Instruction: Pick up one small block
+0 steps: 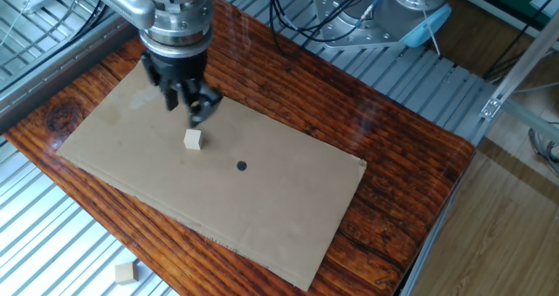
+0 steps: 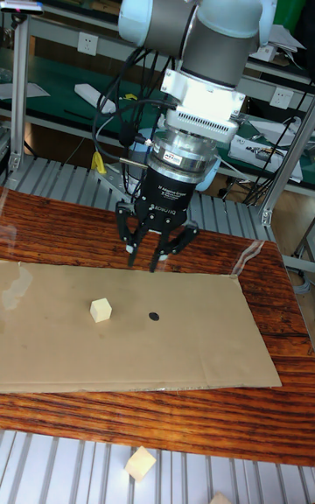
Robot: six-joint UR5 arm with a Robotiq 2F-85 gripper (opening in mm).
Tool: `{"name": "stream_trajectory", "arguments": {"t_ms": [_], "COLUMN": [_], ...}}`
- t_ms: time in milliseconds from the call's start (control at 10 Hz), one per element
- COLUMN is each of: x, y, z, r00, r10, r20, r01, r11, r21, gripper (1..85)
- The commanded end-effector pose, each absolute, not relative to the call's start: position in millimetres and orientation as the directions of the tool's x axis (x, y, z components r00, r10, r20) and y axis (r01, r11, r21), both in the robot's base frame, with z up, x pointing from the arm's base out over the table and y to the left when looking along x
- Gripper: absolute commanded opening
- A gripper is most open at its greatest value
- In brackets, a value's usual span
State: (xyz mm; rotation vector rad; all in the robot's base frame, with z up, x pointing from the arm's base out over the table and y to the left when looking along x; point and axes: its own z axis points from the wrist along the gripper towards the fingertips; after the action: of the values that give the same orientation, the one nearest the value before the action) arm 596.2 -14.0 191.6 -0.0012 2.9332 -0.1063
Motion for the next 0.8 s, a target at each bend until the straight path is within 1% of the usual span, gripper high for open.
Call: {"name": "stream_trajectory", "arguments": {"t_ms": [0, 200, 300, 500, 600, 700], "x": [609, 607, 598, 566, 530, 509], "y": [-22, -31, -44, -41, -40, -46], "z": [192, 189, 187, 180, 177, 177], "r00": [-0.958, -0.947, -0.948, -0.984, -0.997, -0.998], "r10": [-0.092, -0.153, -0.183, -0.107, -0.072, -0.003], "r20": [-0.273, -0.283, -0.261, -0.145, -0.010, 0.068], "r01": [-0.072, -0.136, -0.162, -0.099, -0.071, -0.008], "r11": [0.994, 0.988, 0.982, 0.993, 0.997, 0.998], "r21": [-0.081, -0.077, -0.103, -0.060, -0.041, -0.064], "gripper": [1.3, 1.3, 1.3, 1.3, 1.3, 1.3]}}
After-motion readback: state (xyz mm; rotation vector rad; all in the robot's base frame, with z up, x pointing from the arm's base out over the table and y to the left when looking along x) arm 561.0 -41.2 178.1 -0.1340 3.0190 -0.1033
